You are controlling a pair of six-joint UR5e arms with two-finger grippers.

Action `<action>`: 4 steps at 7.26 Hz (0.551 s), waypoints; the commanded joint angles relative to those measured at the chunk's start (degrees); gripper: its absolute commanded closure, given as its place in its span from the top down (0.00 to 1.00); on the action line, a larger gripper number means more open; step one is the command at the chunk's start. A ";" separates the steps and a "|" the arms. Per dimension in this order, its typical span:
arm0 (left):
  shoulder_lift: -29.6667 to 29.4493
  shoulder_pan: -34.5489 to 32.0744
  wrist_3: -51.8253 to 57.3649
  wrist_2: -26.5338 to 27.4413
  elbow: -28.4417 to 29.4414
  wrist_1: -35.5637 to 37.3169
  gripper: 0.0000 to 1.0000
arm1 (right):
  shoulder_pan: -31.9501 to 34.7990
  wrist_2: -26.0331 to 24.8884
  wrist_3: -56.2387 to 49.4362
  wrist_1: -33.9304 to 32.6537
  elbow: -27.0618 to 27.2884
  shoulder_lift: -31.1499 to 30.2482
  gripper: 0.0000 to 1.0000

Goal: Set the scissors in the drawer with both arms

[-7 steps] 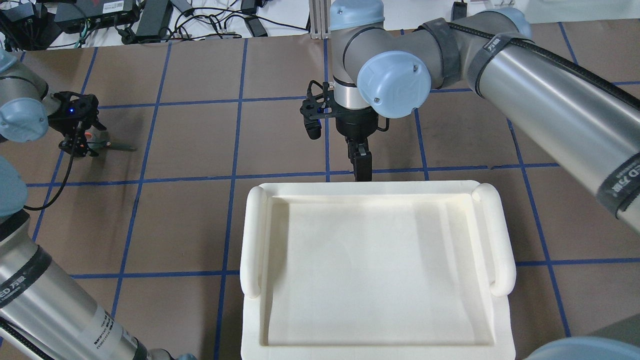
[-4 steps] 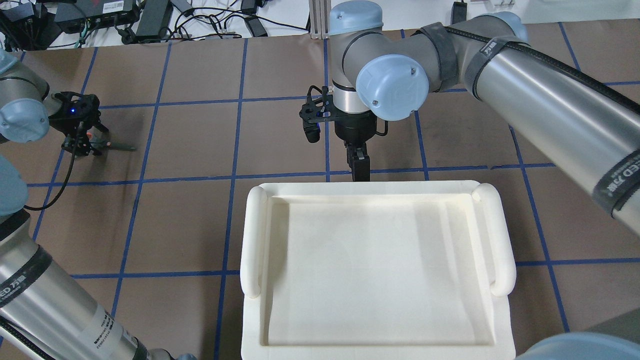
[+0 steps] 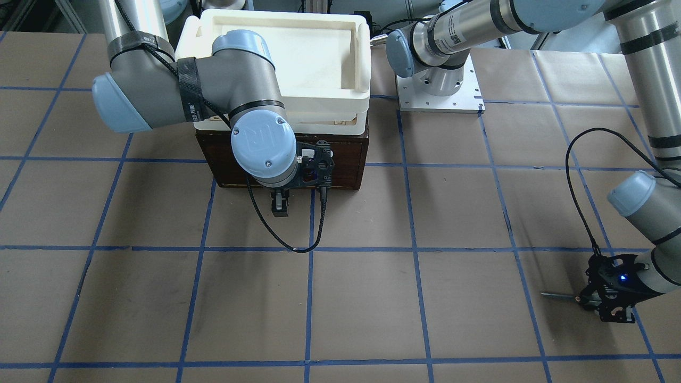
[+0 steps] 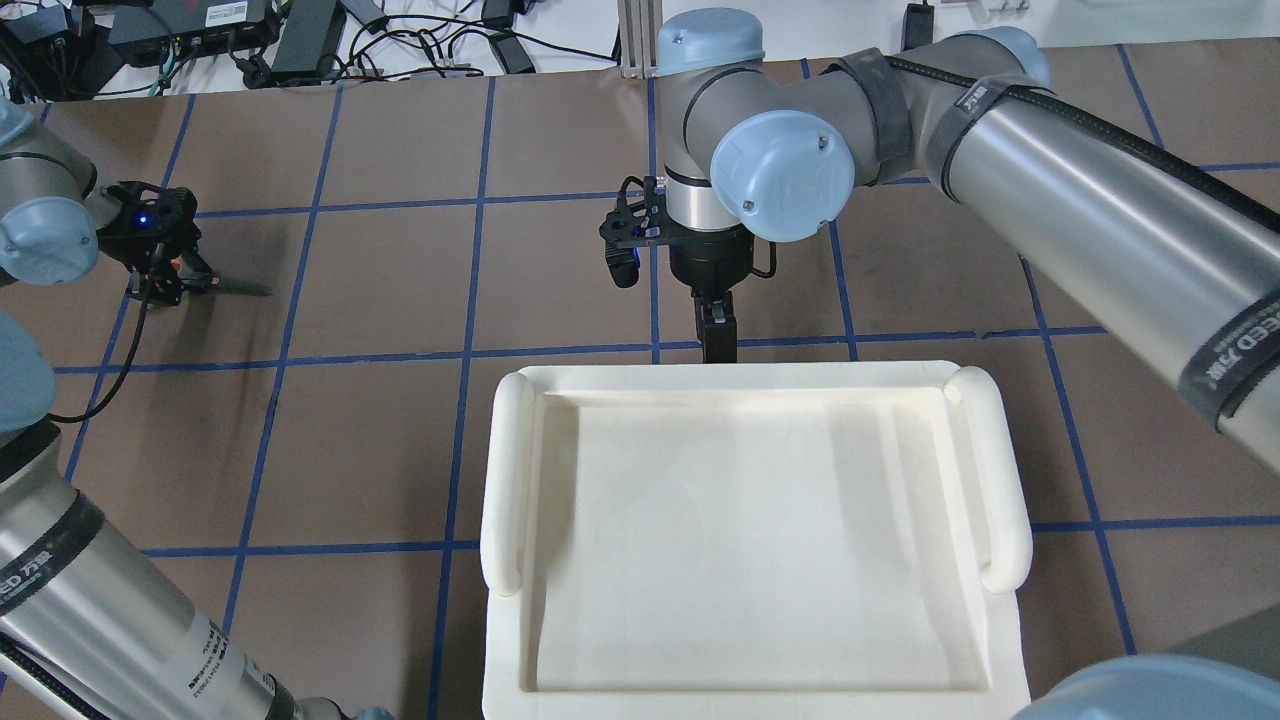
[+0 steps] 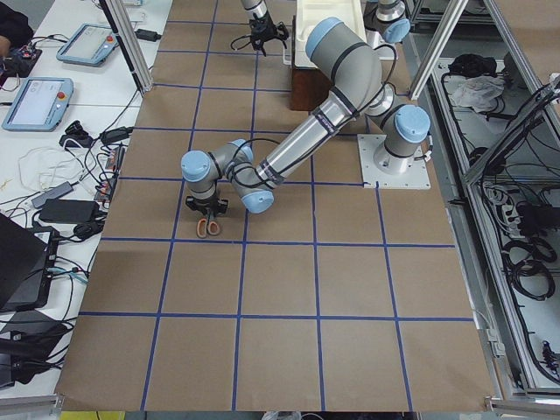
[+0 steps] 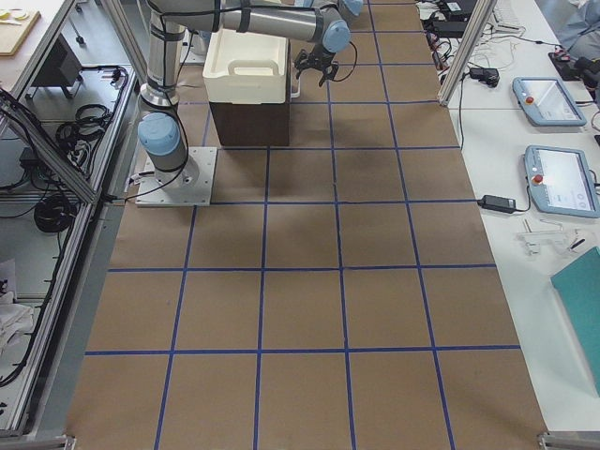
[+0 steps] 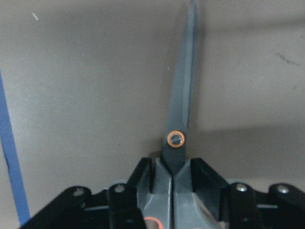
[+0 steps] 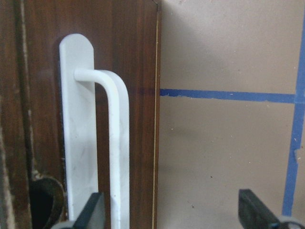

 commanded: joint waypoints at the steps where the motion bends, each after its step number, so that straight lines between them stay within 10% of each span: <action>1: 1.28 -0.99 -0.56 0.04 0.00 -0.55 0.00 | 0.02 -0.12 0.57 1.45 0.08 0.14 1.00; 4: 6.01 -4.85 -0.65 0.39 -0.08 -5.72 0.00 | 0.02 -0.03 0.57 1.28 0.08 1.02 1.00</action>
